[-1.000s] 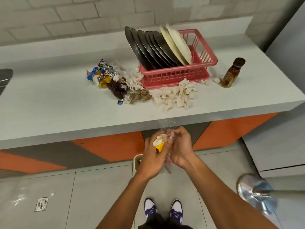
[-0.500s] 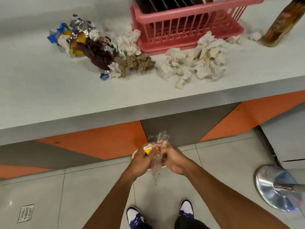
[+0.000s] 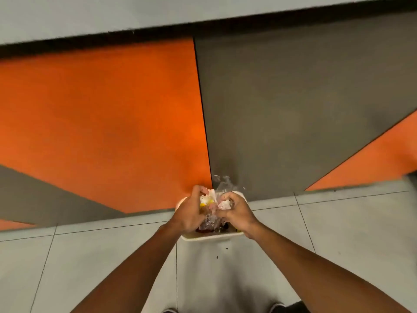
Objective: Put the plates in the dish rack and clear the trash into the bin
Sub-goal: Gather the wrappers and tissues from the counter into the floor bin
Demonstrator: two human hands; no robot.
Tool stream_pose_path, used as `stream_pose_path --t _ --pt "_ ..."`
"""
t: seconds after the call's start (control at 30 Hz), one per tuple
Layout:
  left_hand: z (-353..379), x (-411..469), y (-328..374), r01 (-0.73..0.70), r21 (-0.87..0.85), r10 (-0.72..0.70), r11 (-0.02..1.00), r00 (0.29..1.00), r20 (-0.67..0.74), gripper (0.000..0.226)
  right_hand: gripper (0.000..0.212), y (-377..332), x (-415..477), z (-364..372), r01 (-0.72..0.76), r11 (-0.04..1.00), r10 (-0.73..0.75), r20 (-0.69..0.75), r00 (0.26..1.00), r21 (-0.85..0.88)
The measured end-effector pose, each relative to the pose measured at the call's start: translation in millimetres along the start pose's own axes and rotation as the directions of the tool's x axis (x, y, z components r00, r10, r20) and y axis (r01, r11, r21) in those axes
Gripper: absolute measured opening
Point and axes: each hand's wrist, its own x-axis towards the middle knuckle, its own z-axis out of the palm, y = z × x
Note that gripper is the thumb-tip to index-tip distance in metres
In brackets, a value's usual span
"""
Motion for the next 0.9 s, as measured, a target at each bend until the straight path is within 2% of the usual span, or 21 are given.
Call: stream_pose_path --t 0.13,0.2,0.3,0.37,0.47,0.53,0.6,0.67,0.8,0.83,0.9 --pt "27.5 31.9 -36.2 -0.08 0.313 0.051 0.946 0.994 0.101 0.045 0.038 55.6 41.2 3.2 0.103 0.955 -0.085 0.075 0.994 -0.278" --pt "37.1 46.6 -48.1 -0.134 0.466 0.086 0.874 0.989 0.124 0.041 0.034 67.4 60.6 1.7 0.138 0.842 -0.077 0.137 0.988 -0.521" --pt "55.4 64.5 -62.5 -0.205 0.639 0.142 0.741 0.978 0.15 0.041 0.046 63.8 77.6 0.8 0.16 0.623 0.104 0.284 0.953 -0.766" --pt "63.5 73.9 -68.6 -0.22 0.721 0.155 0.657 0.976 0.156 0.048 0.053 48.3 83.6 -2.4 0.17 0.544 0.263 0.359 0.896 -0.822" --pt "75.8 83.8 -82.9 -0.196 0.78 0.127 0.594 0.981 0.149 0.051 0.055 25.8 95.4 -11.7 0.264 0.46 0.35 0.446 0.824 -0.848" --pt "82.5 86.9 -93.0 -0.15 0.772 0.068 0.618 0.988 0.138 0.042 0.063 24.0 99.5 -13.2 0.356 0.346 0.329 0.468 0.82 -0.868" --pt "83.4 86.7 -96.7 -0.113 0.747 0.027 0.655 0.992 0.125 0.028 0.051 38.5 99.1 -4.9 0.435 0.179 0.24 0.468 0.85 -0.882" --pt "75.2 87.5 -93.7 -0.105 0.714 -0.005 0.692 0.989 0.149 0.022 0.037 56.5 96.0 4.5 0.436 0.084 0.119 0.444 0.888 -0.896" --pt "40.2 73.2 -68.9 -0.043 0.563 -0.124 0.825 0.959 0.255 0.063 0.026 72.0 94.6 15.6 0.461 -0.073 -0.071 0.466 0.882 -0.884" --pt "30.8 67.6 -62.4 -0.023 0.546 -0.137 0.838 0.958 0.251 0.067 0.024 74.2 95.6 18.8 0.463 -0.114 -0.092 0.473 0.876 -0.879" --pt "21.7 57.0 -53.8 -0.043 0.542 -0.072 0.839 0.979 0.191 0.062 0.021 81.7 99.2 27.7 0.462 -0.141 -0.106 0.478 0.872 -0.875"
